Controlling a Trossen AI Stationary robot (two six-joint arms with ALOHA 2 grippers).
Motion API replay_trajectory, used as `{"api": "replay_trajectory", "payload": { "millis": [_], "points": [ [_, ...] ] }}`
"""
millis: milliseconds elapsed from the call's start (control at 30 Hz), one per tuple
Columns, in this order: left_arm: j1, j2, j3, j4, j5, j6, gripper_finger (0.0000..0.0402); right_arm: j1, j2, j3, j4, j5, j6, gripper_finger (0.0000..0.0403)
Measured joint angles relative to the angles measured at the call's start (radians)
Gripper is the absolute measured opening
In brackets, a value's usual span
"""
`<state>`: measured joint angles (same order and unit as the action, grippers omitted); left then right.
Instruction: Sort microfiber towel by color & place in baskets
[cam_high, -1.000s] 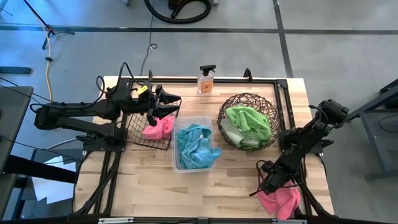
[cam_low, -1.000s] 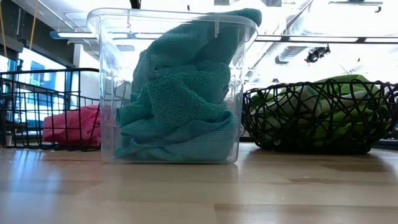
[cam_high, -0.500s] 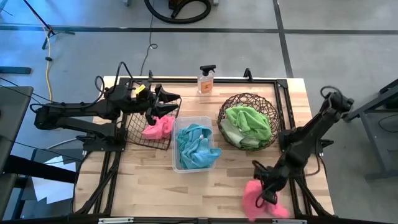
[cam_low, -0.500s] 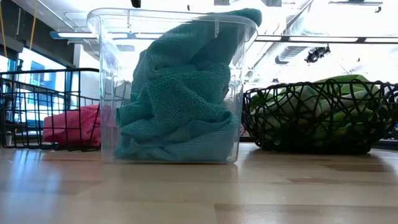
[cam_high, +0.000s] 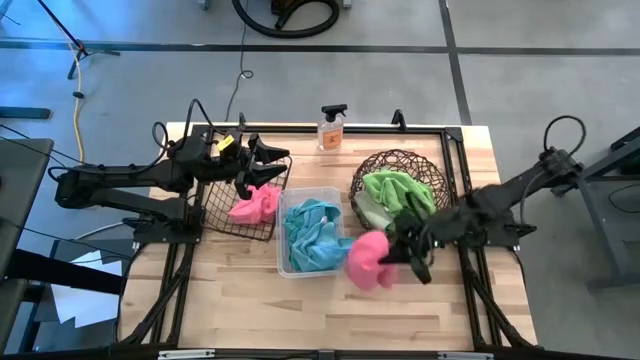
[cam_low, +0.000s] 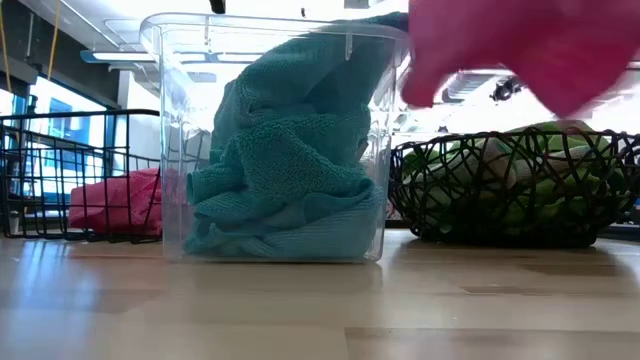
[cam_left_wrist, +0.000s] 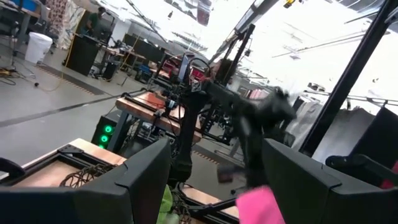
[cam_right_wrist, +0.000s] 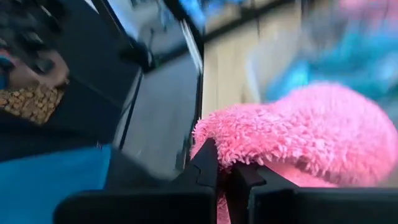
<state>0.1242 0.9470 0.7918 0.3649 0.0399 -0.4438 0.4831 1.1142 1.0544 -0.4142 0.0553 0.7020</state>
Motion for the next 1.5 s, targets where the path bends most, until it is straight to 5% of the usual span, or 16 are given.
{"api": "replay_trajectory", "payload": {
  "millis": [467,867,1233,1500],
  "points": [
    [-0.001,0.000,0.000,0.045,0.033,0.087,0.0241,-0.342,-0.003,0.273,0.091,0.042,-0.582,0.0000],
    [-0.001,0.002,0.017,0.014,0.017,0.272,0.0241,-0.490,0.028,0.274,0.238,-0.067,-0.634,0.0000],
    [-0.010,0.176,0.318,-0.320,0.029,0.351,0.0241,-0.490,0.153,0.274,0.320,-0.094,-0.704,0.0000],
    [-0.010,0.288,0.414,-0.340,0.107,0.323,0.0241,-0.490,0.207,0.274,0.390,-0.094,-0.737,0.0000]
  ]
}}
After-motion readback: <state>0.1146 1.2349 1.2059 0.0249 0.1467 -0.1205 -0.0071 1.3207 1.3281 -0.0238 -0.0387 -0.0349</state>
